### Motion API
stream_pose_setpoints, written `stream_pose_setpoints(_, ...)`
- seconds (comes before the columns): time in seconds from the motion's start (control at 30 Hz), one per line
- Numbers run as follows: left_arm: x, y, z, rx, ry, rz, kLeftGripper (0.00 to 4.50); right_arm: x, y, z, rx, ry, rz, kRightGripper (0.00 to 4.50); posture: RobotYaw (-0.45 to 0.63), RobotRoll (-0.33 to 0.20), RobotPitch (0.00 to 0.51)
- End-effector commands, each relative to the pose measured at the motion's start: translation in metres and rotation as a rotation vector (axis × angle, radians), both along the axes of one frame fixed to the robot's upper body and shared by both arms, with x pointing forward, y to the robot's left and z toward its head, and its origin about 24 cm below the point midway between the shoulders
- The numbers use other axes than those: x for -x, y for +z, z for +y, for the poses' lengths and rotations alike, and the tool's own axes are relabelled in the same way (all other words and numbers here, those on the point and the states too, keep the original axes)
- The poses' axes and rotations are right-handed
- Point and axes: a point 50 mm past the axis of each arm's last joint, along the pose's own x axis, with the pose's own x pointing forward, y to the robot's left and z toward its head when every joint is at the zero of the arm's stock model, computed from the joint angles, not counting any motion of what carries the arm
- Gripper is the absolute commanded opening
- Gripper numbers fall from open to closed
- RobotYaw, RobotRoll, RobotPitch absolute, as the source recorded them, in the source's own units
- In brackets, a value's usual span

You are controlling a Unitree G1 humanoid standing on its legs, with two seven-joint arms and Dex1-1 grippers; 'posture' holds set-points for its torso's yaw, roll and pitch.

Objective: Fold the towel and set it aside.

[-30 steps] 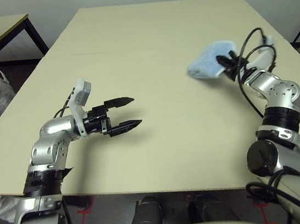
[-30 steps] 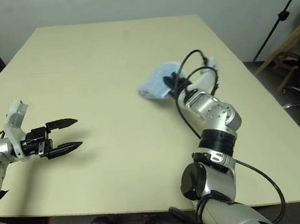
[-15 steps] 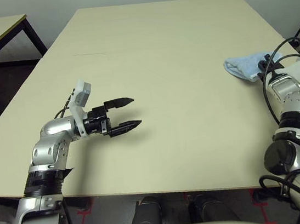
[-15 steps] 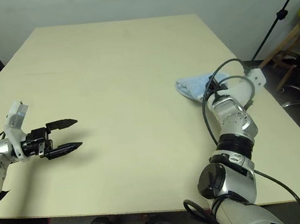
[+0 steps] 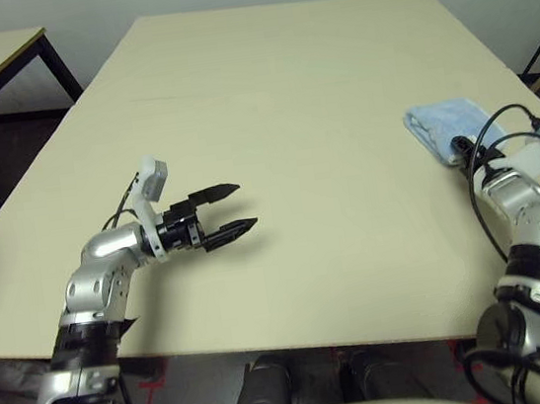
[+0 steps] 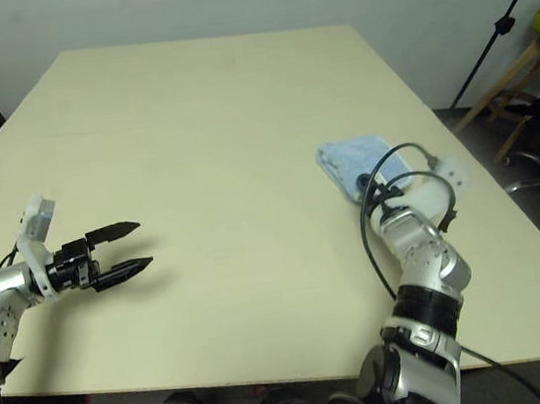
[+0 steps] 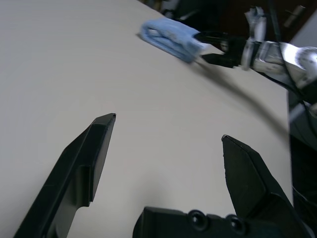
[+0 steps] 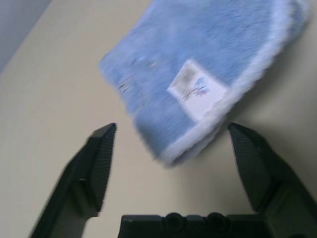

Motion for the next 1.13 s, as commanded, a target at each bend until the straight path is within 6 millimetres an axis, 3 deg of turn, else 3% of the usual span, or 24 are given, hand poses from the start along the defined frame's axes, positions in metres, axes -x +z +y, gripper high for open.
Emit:
stream_pose_setpoints(0.03, 0.0, 0.002, 0.006, 0.052, 0.146, 0.001, 4.5, 0.006, 0.015, 0.019, 0.217, 0.112, -0.05, 4.47, 0.12, 0.0, 0.094)
stream_pose_setpoints(0.2, -0.006, 0.007, 0.017, 0.114, 0.34, -0.062, 4.5, 0.0, 0.037, 0.031, 0.412, 0.169, -0.232, 4.47, 0.11, 0.0, 0.093)
stream_pose_setpoints(0.4, -0.026, 0.008, 0.053, 0.001, 0.802, -0.245, 4.5, -0.007, 0.034, -0.004, 0.613, 0.011, -0.282, 4.47, 0.1, 0.0, 0.09)
stream_pose_setpoints(0.6, -0.027, 0.004, 0.085, -0.035, 1.124, -0.369, 4.5, -0.01, 0.018, -0.023, 0.609, -0.052, -0.258, 4.47, 0.11, 0.0, 0.086)
stream_pose_setpoints(0.9, -0.017, -0.02, 0.1, -0.098, 1.262, -0.376, 4.5, -0.018, 0.004, -0.027, 0.575, -0.07, -0.221, 4.47, 0.09, 0.0, 0.101)
stream_pose_setpoints(1.13, -0.019, -0.021, 0.103, -0.074, 1.283, -0.369, 4.5, -0.011, -0.006, -0.023, 0.56, -0.07, -0.195, 4.47, 0.09, 0.0, 0.118)
